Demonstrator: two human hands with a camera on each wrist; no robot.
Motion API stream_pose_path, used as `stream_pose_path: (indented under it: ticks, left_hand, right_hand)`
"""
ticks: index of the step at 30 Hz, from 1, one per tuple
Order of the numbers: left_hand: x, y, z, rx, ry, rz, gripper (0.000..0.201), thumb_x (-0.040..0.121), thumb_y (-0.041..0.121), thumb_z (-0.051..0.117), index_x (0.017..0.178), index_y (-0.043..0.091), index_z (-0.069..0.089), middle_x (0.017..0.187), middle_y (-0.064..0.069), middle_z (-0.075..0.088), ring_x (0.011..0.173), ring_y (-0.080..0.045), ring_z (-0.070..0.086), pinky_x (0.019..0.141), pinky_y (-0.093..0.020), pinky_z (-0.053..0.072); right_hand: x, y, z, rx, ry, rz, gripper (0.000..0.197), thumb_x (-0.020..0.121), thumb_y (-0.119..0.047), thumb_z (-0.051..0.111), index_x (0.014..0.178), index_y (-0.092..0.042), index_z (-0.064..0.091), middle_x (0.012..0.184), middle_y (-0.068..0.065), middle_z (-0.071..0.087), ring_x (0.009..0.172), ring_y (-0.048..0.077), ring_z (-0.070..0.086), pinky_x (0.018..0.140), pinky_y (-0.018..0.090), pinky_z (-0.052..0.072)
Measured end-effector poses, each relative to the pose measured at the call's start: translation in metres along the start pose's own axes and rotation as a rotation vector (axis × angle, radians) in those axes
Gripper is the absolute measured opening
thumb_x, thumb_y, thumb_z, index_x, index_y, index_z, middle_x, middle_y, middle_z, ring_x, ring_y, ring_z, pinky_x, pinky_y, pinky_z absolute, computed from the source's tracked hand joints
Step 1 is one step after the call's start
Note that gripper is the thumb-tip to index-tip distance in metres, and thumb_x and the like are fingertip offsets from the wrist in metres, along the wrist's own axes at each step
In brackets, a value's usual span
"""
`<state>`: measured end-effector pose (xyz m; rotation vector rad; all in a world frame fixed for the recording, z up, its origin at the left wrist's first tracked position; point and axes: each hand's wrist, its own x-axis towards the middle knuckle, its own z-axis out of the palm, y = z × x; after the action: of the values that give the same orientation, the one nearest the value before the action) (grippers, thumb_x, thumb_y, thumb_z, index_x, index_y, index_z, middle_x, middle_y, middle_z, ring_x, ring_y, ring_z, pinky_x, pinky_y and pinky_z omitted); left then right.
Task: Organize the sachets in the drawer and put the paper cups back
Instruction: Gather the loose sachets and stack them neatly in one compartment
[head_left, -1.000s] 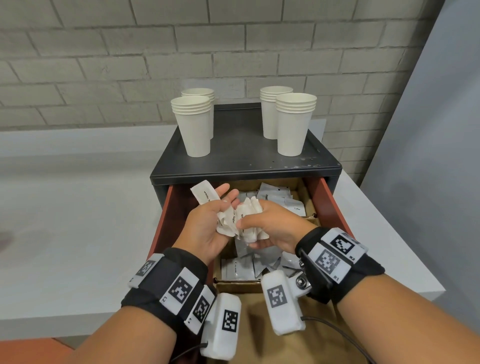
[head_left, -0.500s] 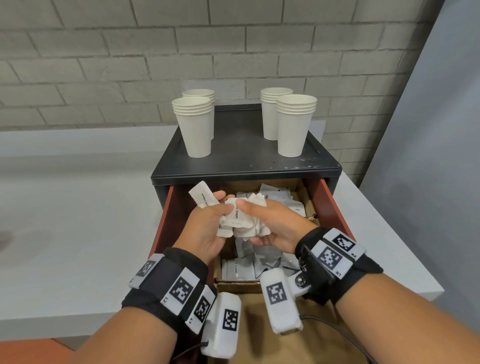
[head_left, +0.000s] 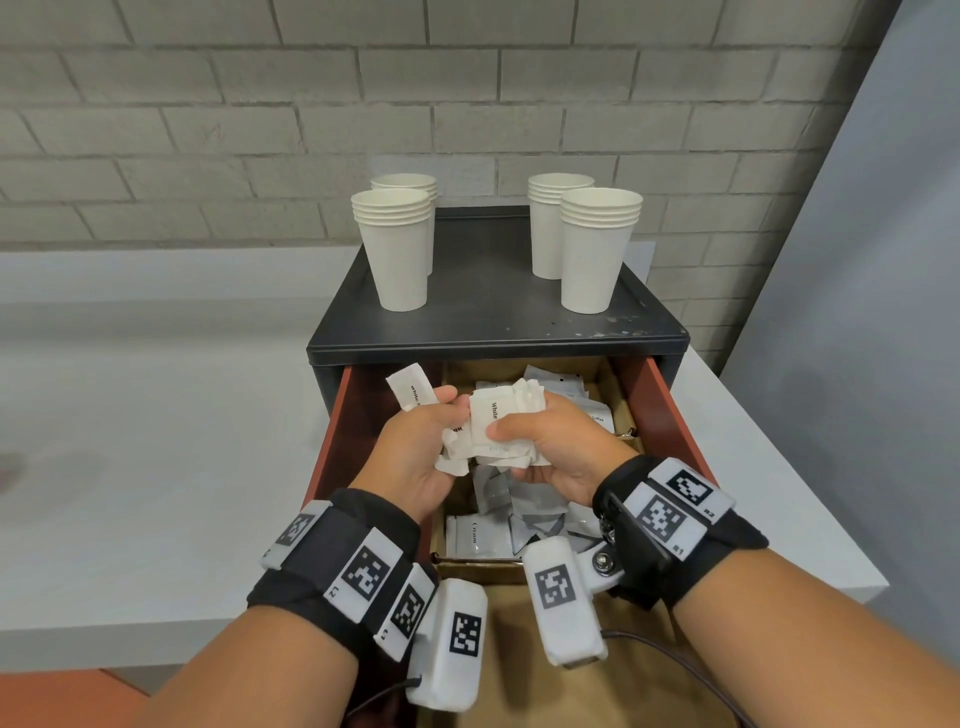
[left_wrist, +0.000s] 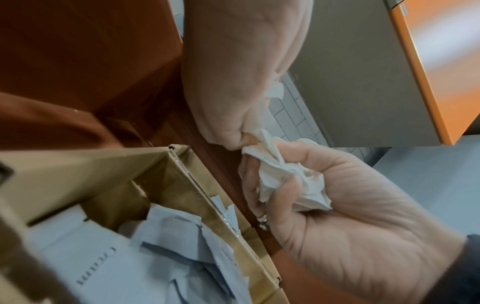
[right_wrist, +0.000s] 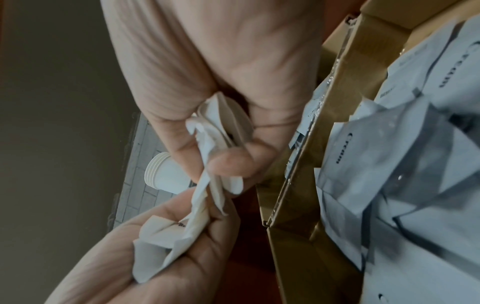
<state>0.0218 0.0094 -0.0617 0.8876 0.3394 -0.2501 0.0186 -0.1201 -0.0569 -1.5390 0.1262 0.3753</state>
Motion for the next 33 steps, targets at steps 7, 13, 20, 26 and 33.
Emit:
stream_pose_path:
  ticks: [7,13,20,26,33]
  left_hand:
    - [-0.002,0.0,0.003,0.101,-0.032,-0.039,0.026,0.085,-0.011,0.055,0.096,0.013,0.056,0.102,-0.014,0.055,0.09,-0.03,0.059,0.075,-0.041,0.054]
    - [-0.004,0.002,0.001,0.106,-0.101,-0.035,0.028,0.085,-0.015,0.05,0.096,0.011,0.052,0.099,-0.017,0.056,0.089,-0.032,0.06,0.076,-0.042,0.051]
    - [0.002,0.001,-0.002,0.063,0.056,0.035,0.026,0.087,-0.01,0.054,0.092,0.015,0.052,0.103,-0.012,0.056,0.089,-0.028,0.06,0.068,-0.037,0.054]
    - [0.004,0.0,-0.003,0.093,0.144,0.039,0.024,0.087,-0.005,0.056,0.089,0.019,0.054,0.099,-0.008,0.058,0.087,-0.024,0.06,0.071,-0.033,0.055]
    - [0.002,0.001,-0.001,-0.01,0.143,0.075,0.024,0.09,-0.003,0.053,0.089,0.021,0.052,0.106,-0.007,0.057,0.098,-0.023,0.058,0.062,-0.029,0.049]
  right_hand:
    - [0.0,0.001,-0.001,-0.008,0.002,-0.003,0.029,0.087,-0.011,0.062,0.114,-0.019,0.053,0.107,0.007,0.065,0.082,0.015,0.063,0.055,0.021,0.049]
    - [-0.004,0.0,-0.001,0.052,-0.137,0.075,0.028,0.089,-0.016,0.061,0.116,-0.016,0.055,0.092,0.005,0.066,0.075,0.014,0.061,0.051,0.018,0.049]
    - [-0.001,-0.004,-0.005,0.089,-0.087,0.019,0.031,0.087,-0.001,0.058,0.11,-0.022,0.054,0.104,0.006,0.066,0.087,0.018,0.064,0.054,0.021,0.049]
    - [0.001,-0.007,-0.009,0.204,-0.005,0.0,0.032,0.089,0.001,0.054,0.114,-0.02,0.056,0.116,0.013,0.064,0.101,0.026,0.063,0.044,0.018,0.048]
    - [0.001,-0.012,-0.013,0.323,0.024,0.009,0.038,0.09,0.001,0.052,0.125,-0.012,0.049,0.118,0.02,0.061,0.089,0.025,0.061,0.04,0.018,0.046]
